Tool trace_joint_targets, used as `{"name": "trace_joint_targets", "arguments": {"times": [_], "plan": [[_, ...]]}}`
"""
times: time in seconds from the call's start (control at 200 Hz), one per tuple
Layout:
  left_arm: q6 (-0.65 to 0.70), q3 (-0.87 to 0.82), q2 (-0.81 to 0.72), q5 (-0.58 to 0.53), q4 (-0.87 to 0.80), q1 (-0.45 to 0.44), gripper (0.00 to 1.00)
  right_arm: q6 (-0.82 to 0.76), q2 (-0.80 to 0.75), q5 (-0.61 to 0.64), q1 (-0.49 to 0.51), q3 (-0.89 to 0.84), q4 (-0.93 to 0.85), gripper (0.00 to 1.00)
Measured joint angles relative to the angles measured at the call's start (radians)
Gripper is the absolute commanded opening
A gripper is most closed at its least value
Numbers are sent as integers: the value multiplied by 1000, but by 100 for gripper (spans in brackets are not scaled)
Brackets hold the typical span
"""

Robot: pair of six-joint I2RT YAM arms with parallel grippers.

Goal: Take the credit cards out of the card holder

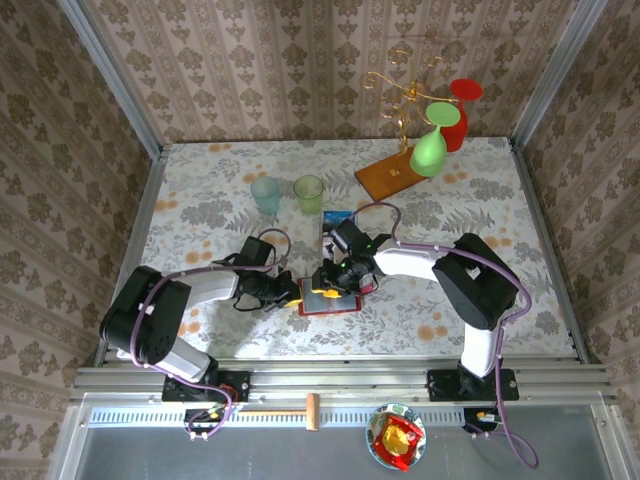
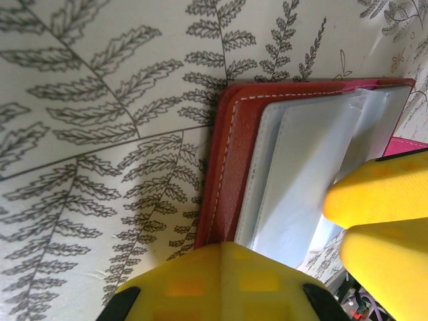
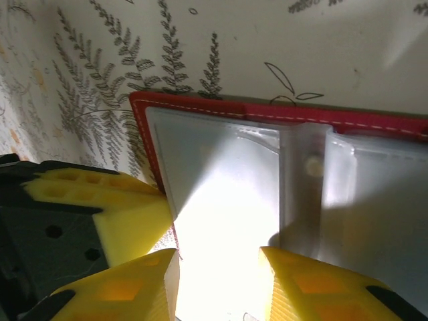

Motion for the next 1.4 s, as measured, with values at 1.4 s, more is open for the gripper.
{"name": "trace_joint_targets", "arguments": {"times": [1.4], "plan": [[-5,76,-81,-23,-86,-3,17,-39,-6,2,-18,-51,43,30]]}}
